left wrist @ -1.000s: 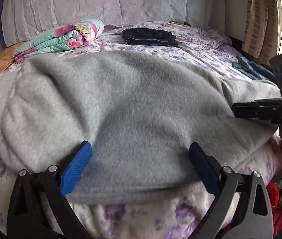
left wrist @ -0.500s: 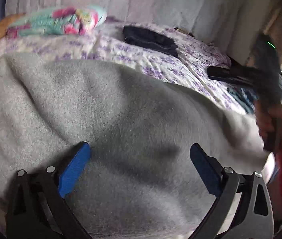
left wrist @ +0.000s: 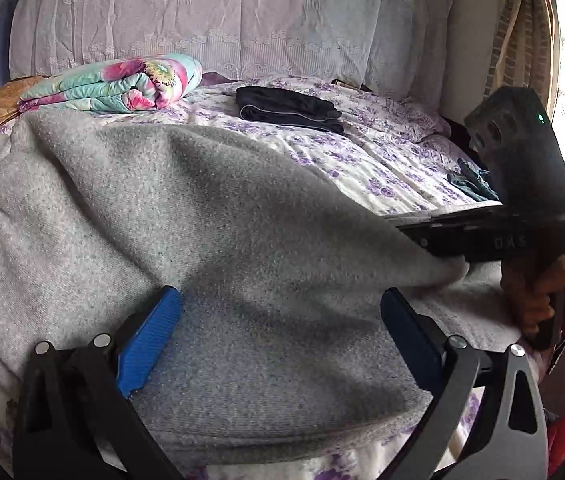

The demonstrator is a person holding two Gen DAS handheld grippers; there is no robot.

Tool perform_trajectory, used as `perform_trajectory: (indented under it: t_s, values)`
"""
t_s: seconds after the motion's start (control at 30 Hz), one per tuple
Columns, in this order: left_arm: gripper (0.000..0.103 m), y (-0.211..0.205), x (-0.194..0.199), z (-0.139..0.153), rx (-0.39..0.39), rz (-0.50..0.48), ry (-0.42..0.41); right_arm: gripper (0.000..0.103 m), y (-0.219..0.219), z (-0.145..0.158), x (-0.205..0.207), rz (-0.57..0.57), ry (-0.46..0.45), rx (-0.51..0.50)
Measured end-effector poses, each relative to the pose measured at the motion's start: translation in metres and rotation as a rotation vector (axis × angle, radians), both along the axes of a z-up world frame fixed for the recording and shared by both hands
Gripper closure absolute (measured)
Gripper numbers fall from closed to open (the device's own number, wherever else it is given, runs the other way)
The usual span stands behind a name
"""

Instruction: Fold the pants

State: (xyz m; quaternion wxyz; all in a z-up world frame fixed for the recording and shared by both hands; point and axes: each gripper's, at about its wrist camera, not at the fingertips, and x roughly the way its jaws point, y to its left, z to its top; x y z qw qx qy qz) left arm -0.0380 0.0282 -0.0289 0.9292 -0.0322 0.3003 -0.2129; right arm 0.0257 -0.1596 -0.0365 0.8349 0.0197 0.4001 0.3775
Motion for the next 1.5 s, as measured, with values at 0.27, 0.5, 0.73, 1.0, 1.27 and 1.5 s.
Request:
perform_trajectory:
  t_s: [0.27,0.5,0.73,1.0,1.27,1.5]
  values:
    - [0.005,-0.002,-0.002,0.0,0.007,0.006,-0.002,0.095,-0.019,0.023,0.042,-0.002,0.091,0.136]
    - [0.005,-0.002,-0.001,0.0,0.01,0.019,0.002,0.051,-0.022,0.004,0.107,-0.03,0.395,0.389]
    - [0.005,0.0,0.0,0.0,0.001,0.029,0.005,0.06,0.0,-0.004,0.097,0.025,0.378,0.373]
    - [0.005,0.003,0.001,0.0,-0.033,0.031,0.006,0.06,-0.005,-0.021,0.103,-0.032,0.435,0.366]
    - [0.005,0.003,0.0,-0.001,-0.029,0.032,0.005,0.09,0.019,0.016,0.06,-0.03,0.165,0.19]
    - [0.005,0.004,-0.001,-0.001,-0.028,0.047,0.001,0.09,0.042,0.057,-0.029,0.067,-0.226,-0.009]
